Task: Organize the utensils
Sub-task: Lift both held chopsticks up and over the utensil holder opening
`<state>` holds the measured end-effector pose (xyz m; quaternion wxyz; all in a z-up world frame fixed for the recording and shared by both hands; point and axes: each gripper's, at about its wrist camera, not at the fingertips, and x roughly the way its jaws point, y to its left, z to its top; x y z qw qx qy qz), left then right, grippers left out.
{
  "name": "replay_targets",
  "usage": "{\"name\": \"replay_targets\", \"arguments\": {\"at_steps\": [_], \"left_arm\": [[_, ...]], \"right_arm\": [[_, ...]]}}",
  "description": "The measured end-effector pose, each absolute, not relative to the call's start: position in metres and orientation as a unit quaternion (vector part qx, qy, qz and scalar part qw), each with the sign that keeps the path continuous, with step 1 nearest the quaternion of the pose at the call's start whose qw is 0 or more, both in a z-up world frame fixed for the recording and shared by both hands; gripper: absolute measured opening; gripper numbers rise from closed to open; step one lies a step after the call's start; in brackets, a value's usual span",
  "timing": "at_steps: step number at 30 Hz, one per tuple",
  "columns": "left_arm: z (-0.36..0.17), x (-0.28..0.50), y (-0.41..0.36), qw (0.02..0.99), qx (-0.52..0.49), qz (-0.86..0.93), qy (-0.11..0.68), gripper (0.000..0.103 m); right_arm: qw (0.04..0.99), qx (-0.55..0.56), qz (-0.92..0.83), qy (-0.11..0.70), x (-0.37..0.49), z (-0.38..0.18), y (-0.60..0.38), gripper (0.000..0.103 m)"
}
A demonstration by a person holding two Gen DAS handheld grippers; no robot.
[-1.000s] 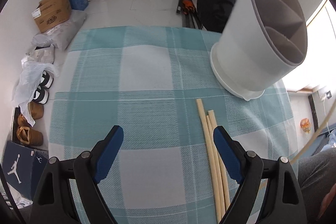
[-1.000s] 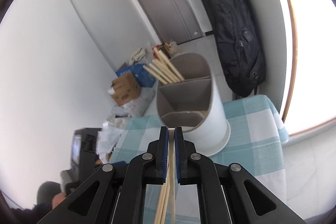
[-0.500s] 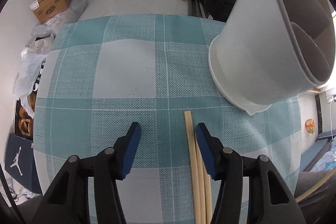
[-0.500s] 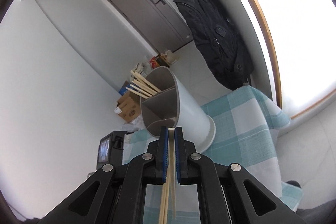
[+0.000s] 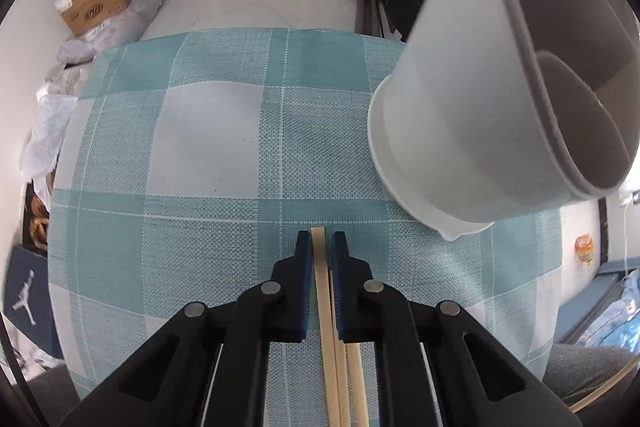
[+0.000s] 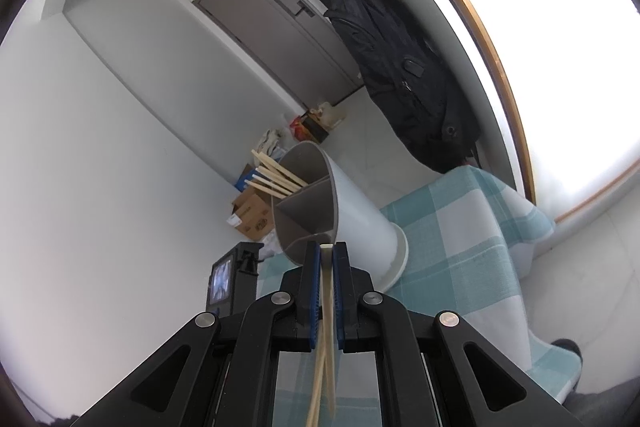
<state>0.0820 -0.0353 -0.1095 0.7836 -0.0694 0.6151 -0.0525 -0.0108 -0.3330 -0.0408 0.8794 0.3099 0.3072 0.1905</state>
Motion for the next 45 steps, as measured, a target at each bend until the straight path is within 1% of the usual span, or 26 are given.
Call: {"name": "replay_targets", "arguments": {"at_steps": [2, 4, 12, 17, 24, 29, 35, 39, 45], "left_arm": [[-0.111, 0.082, -0.027, 0.780, -0.100, -0.054, 0.616, 0.005], [-0.112, 0.083, -0.023, 0.778, -0.106, -0.055, 0.617, 0.004], [-0.112, 0.076, -0.023, 0.787, -0.092, -0.045, 0.608, 0.004], [-0.112, 0.078, -0.031, 0.794, -0.050, -0.042, 0.605, 0.004], [-0.108, 0.077, -0.013, 0.806, -0.078, -0.049, 0.585, 0.002], [-0.077, 0.062, 0.000, 0.844, -0.112, -0.061, 0.520, 0.002], [-0.028, 0.024, 0.003, 0.893, -0.109, -0.079, 0.430, 0.002], [-0.018, 0.017, -0.001, 0.905, -0.120, -0.094, 0.397, 0.002], [-0.013, 0.014, 0.004, 0.911, -0.106, -0.120, 0.381, 0.002]], "right_arm": [[0.880, 0.311, 0.191, 0.305, -0.011, -0.041, -0.334, 0.006], [0.881, 0.310, 0.190, 0.303, -0.013, -0.040, -0.335, 0.006], [0.882, 0.302, 0.189, 0.307, -0.012, -0.040, -0.330, 0.006], [0.884, 0.295, 0.190, 0.310, -0.011, -0.042, -0.327, 0.006], [0.886, 0.283, 0.187, 0.315, -0.010, -0.044, -0.321, 0.006], [0.894, 0.258, 0.185, 0.315, -0.011, -0.043, -0.310, 0.006], [0.902, 0.233, 0.189, 0.312, -0.013, -0.042, -0.297, 0.006], [0.908, 0.212, 0.195, 0.303, -0.017, -0.038, -0.284, 0.006], [0.918, 0.175, 0.207, 0.288, -0.022, -0.027, -0.261, 0.006]]}}
